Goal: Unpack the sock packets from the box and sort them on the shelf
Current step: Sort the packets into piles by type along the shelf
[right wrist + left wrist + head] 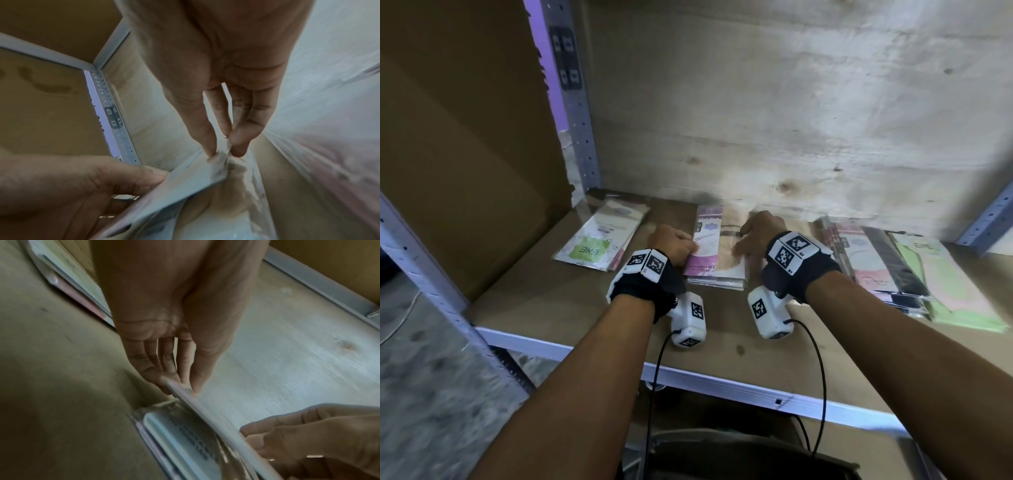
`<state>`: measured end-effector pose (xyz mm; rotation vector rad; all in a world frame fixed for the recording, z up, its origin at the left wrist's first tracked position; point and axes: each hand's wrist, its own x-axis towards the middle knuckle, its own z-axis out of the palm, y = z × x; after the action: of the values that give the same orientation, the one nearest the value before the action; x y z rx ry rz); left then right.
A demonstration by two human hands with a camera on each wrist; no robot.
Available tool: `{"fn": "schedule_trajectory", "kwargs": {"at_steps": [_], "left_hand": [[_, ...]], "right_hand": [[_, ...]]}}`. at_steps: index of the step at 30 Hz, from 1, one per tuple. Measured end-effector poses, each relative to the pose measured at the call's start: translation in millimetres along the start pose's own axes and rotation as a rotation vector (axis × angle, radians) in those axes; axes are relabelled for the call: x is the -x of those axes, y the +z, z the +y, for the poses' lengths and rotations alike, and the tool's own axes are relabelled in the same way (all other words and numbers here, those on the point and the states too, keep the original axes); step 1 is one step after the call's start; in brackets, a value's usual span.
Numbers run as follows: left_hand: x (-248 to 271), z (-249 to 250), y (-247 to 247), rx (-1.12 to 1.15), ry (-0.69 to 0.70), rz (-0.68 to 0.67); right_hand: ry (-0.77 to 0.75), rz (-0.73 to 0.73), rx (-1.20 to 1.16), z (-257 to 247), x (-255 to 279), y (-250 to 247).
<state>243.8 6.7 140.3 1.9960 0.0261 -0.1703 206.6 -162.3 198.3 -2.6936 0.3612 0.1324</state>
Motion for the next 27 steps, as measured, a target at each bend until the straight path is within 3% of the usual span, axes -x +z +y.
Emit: {"fn": "schedule_trajectory", "kwargs": {"at_steps": [8, 16, 27], "left_hand": [[-8, -6, 5, 0.02, -0.007, -0.041], [-12, -7, 5, -0.02, 0.024, -0.032], [-9, -12, -75, -0.097, 0.104, 0.216]], "right_hand": [[0.097, -0.014, 0.013, 0, -12, 9], [0.058, 0.003, 0.05, 1, -18, 18], [-0.05, 0.12, 0.149, -35, -14, 1]]}}
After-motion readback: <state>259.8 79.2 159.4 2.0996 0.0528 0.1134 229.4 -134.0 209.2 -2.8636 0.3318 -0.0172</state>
